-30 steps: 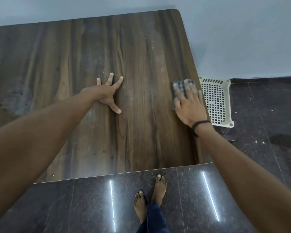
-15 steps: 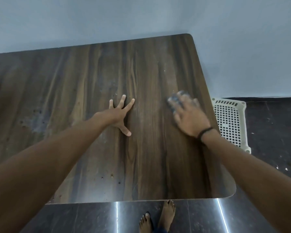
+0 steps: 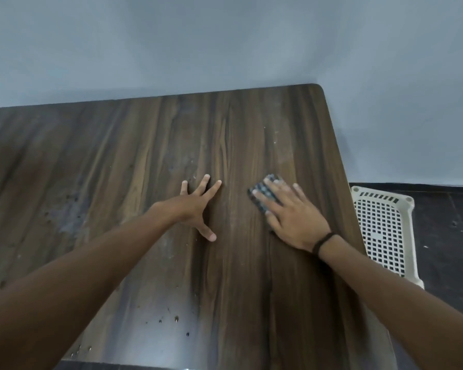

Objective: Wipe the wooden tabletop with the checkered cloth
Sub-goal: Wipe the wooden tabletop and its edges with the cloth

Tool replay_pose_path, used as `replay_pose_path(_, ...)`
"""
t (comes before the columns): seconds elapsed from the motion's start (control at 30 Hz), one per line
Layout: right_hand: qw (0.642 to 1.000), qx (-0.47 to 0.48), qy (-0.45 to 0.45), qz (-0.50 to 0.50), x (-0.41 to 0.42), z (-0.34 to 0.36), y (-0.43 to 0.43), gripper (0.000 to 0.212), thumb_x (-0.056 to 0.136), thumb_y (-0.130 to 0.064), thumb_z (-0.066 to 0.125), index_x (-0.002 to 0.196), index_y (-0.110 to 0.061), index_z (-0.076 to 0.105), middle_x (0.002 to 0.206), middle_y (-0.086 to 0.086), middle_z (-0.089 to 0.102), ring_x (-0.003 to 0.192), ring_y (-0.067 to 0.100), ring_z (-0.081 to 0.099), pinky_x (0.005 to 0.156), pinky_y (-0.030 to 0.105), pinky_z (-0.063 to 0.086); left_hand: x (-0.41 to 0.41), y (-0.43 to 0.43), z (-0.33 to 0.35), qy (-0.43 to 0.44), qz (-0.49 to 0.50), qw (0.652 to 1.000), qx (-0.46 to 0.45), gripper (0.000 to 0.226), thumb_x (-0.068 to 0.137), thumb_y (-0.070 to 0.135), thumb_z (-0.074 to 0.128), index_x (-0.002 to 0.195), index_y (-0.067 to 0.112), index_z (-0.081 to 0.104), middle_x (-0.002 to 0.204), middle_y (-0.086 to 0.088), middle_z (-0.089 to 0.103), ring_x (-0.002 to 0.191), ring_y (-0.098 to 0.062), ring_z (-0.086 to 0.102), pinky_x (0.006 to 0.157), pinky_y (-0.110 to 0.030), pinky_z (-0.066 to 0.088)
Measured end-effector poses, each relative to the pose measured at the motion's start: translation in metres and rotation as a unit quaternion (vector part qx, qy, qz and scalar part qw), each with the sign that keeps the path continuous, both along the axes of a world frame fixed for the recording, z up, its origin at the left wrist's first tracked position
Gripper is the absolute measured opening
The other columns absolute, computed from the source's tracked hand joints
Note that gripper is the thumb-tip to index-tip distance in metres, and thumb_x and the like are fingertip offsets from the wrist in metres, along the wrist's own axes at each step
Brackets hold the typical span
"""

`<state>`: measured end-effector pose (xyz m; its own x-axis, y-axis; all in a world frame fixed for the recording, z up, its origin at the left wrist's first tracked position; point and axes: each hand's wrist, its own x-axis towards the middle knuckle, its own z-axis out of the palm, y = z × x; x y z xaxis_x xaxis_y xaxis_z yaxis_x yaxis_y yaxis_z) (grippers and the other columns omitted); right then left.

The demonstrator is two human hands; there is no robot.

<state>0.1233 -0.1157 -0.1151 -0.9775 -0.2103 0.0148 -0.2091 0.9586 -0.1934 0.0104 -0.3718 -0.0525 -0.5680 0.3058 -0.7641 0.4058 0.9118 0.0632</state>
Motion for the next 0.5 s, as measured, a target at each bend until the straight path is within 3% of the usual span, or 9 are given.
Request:
replay_pose_path(0.1, 0.973, -0.056, -0.018, -0.224, -0.059, 0.018, 0.036, 0.058, 0.103, -0.039, 0.024, 0.16, -0.031, 0.022, 0.168, 0.012, 0.016, 0.155, 0.031, 0.012, 0.125, 0.055, 0.008, -0.036, 0.012, 0.009, 0.049, 0.012, 0.999, 0.008, 0.148, 0.054, 0.065, 0.085, 0.144, 0.044, -0.031, 0.153, 0.007, -0.041, 0.141, -0.048, -0.027, 0.11, -0.072, 0.01)
replay_pose_path(0.13, 0.97, -0.048, -0.025, -0.235, -0.067, 0.018, 0.029, 0.059, 0.103, -0.04, 0.023, 0.16, -0.03, 0.021, 0.168, 0.013, 0.015, 0.155, 0.032, 0.011, 0.124, 0.054, 0.005, -0.047, 0.021, 0.011, 0.06, 0.009, 0.998, 0.009, 0.149, 0.052, 0.068, 0.083, 0.145, 0.043, -0.031, 0.153, 0.007, -0.041, 0.141, -0.047, -0.026, 0.11, -0.072, 0.009)
replay_pose_path(0.23, 0.999, -0.016, -0.006, -0.044, -0.056, 0.006, -0.002, 0.061, 0.1, -0.044, 0.019, 0.16, -0.033, 0.022, 0.168, 0.008, 0.018, 0.155, 0.029, 0.014, 0.124, 0.05, 0.007, -0.075, 0.044, 0.01, 0.054, 0.0, 0.998, 0.02, 0.156, 0.041, 0.081, 0.078, 0.144, 0.041, -0.033, 0.152, 0.006, -0.042, 0.142, -0.045, -0.027, 0.113, -0.07, 0.007)
replay_pose_path(0.27, 0.999, -0.012, -0.009, -0.029, -0.061, 0.007, 0.01, 0.059, 0.101, -0.043, 0.021, 0.16, -0.034, 0.021, 0.168, 0.006, 0.017, 0.155, 0.027, 0.013, 0.124, 0.05, 0.008, -0.08, 0.05, 0.01, 0.042, 0.004, 0.999, 0.023, 0.155, 0.044, 0.079, 0.078, 0.144, 0.041, -0.033, 0.152, 0.007, -0.042, 0.141, -0.045, -0.029, 0.114, -0.069, 0.009)
replay_pose_path(0.37, 0.977, -0.049, -0.033, -0.206, -0.095, 0.018, 0.04, 0.058, 0.105, -0.041, 0.022, 0.161, -0.033, 0.014, 0.17, 0.009, 0.009, 0.156, 0.028, 0.005, 0.125, 0.052, 0.003, -0.086, 0.064, 0.01, 0.017, 0.023, 0.999, 0.032, 0.146, 0.055, 0.069, 0.082, 0.145, 0.043, -0.031, 0.152, 0.012, -0.041, 0.141, -0.043, -0.031, 0.114, -0.068, 0.012)
replay_pose_path(0.4, 0.976, -0.036, -0.027, -0.212, -0.095, 0.016, 0.032, 0.058, 0.105, -0.041, 0.021, 0.162, -0.031, 0.013, 0.169, 0.01, 0.009, 0.156, 0.028, 0.005, 0.125, 0.052, 0.003, -0.087, 0.068, 0.01, 0.015, 0.022, 0.999, 0.032, 0.146, 0.056, 0.067, 0.082, 0.145, 0.043, -0.031, 0.152, 0.012, -0.041, 0.141, -0.042, -0.03, 0.114, -0.068, 0.012)
replay_pose_path(0.5, 0.998, -0.012, -0.017, -0.058, -0.071, 0.007, 0.007, 0.059, 0.104, -0.044, 0.022, 0.161, -0.033, 0.015, 0.169, 0.006, 0.014, 0.156, 0.026, 0.01, 0.125, 0.05, 0.006, -0.092, 0.07, 0.003, 0.019, 0.01, 1.0, 0.022, 0.147, 0.056, 0.066, 0.083, 0.145, 0.042, -0.032, 0.152, 0.01, -0.042, 0.141, -0.044, -0.029, 0.114, -0.067, 0.013)
